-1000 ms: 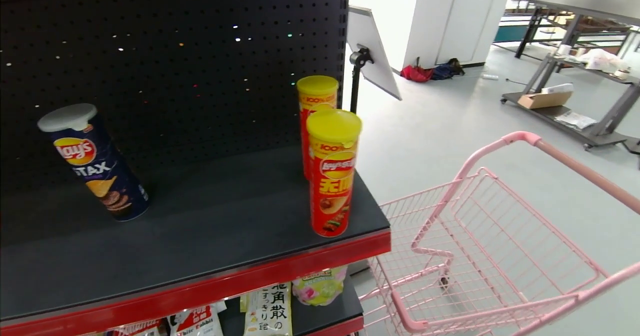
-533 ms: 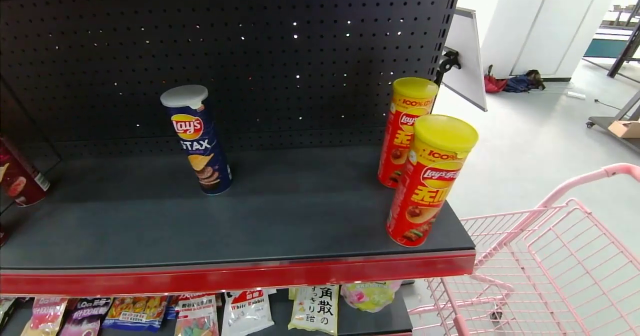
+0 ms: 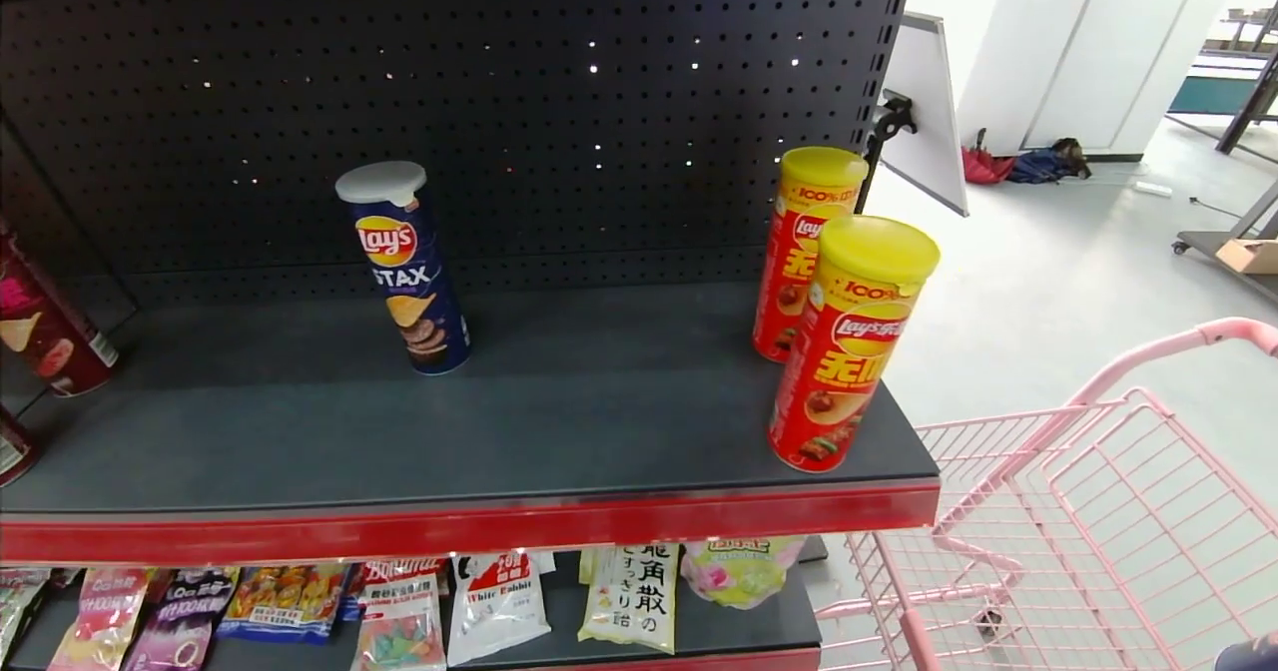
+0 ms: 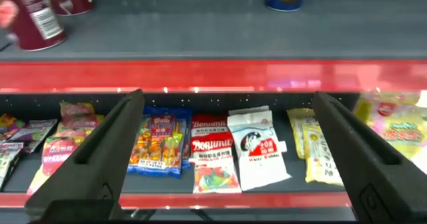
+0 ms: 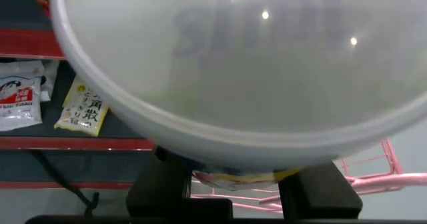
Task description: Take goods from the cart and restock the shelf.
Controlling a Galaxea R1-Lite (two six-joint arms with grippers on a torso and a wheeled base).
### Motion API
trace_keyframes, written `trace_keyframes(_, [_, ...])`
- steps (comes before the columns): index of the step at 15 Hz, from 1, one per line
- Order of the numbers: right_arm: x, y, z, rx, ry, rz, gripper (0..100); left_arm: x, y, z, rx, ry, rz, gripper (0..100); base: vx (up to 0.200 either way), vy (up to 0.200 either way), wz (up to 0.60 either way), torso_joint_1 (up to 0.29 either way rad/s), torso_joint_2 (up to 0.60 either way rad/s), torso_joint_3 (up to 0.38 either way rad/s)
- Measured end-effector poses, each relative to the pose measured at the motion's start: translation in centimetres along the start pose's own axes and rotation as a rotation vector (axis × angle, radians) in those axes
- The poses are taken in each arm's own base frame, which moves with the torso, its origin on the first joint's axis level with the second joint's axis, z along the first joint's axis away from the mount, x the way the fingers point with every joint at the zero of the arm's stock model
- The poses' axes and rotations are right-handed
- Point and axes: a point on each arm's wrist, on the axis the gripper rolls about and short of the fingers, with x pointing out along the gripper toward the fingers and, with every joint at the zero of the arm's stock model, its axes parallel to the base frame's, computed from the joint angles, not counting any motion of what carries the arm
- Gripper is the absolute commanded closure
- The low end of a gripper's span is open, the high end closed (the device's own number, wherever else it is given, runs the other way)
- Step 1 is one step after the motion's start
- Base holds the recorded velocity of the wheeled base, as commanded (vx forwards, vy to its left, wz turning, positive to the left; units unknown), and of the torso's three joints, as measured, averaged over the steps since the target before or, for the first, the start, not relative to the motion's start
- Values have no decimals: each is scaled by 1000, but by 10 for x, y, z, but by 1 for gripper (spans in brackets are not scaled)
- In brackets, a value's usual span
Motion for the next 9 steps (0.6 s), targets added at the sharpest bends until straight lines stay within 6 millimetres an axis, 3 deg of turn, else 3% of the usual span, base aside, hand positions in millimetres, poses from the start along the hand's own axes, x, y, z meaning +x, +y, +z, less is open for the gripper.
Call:
trace_keyframes(2, [-1,0,-3,2,-6,1,100,0,0,0,0,0,0,0,0,0,0,0,0,0])
trace_keyframes(9, [-3,0,-5,6,-20,15,100,0,0,0,0,-1,-1,0,0,200,0,7,2,-1])
